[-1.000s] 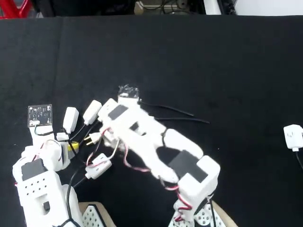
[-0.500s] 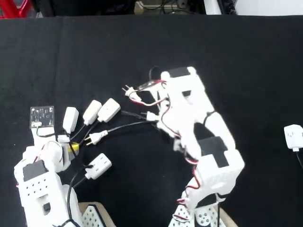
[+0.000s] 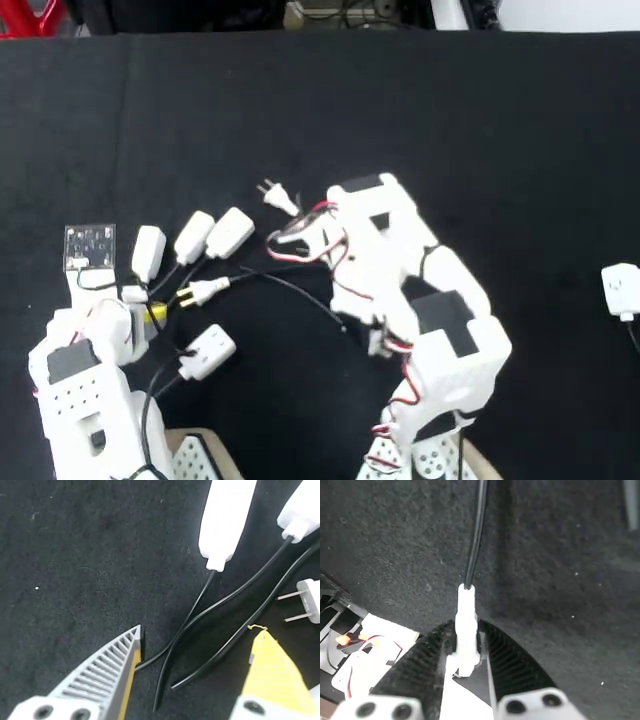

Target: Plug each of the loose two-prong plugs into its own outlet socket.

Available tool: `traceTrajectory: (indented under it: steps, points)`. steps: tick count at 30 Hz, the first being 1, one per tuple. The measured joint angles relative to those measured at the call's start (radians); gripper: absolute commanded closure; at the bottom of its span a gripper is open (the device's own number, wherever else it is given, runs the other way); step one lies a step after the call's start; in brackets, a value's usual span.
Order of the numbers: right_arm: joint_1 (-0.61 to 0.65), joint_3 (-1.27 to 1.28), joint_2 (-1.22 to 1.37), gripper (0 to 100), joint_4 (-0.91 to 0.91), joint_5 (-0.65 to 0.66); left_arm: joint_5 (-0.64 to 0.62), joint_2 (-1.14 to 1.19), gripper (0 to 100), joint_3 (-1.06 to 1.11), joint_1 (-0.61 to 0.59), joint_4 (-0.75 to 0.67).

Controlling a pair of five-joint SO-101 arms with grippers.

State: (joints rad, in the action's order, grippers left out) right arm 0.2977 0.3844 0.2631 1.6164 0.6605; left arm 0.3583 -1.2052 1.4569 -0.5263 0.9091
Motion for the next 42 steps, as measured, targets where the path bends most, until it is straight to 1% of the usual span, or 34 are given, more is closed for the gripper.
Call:
traceTrajectory:
  steps: [2, 3, 7, 10, 16, 23, 26, 30, 36, 42]
  points:
    - [0.012, 0.006, 0.0, 91.1, 0.0, 0.0, 0.0, 0.0, 66, 0.0, 0.0, 0.0]
    - [0.025, 0.008, 0.003, 91.0, 0.0, 0.0, 0.0, 0.0, 66, 0.0, 0.0, 0.0]
    - [0.091, 0.014, 0.041, 97.4, 0.0, -0.021, 0.0, 0.0, 66, 0.0, 0.0, 0.0]
    - [0.118, 0.014, 0.081, 98.6, -0.026, -0.049, 0.0, 0.0, 66, 0.0, 0.0, 0.0]
    - [0.124, 0.014, 0.123, 98.7, -0.043, -0.106, 0.0, 0.0, 66, 0.0, 0.0, 0.0]
    - [0.124, 0.014, 0.106, 98.7, -0.043, -0.18, 0.0, 0.0, 66, 0.0, 0.0, 0.0]
    - [0.124, 0.017, 0.018, 98.7, -0.029, -0.19, 0.0, 0.0, 66, 0.011, 0.0, 0.0]
    - [0.126, 0.069, -0.175, 98.7, 0.025, -0.19, 0.0, -0.002, 66, 0.015, 0.0, -0.003]
    - [0.126, 0.167, -0.548, 98.7, 0.071, -0.19, 0.0, -0.003, 66, 0.015, 0.0, -0.009]
    - [0.126, 0.19, -0.913, 98.7, 0.075, -0.21, 0.0, -0.003, 66, 0.015, 0.0, -0.009]
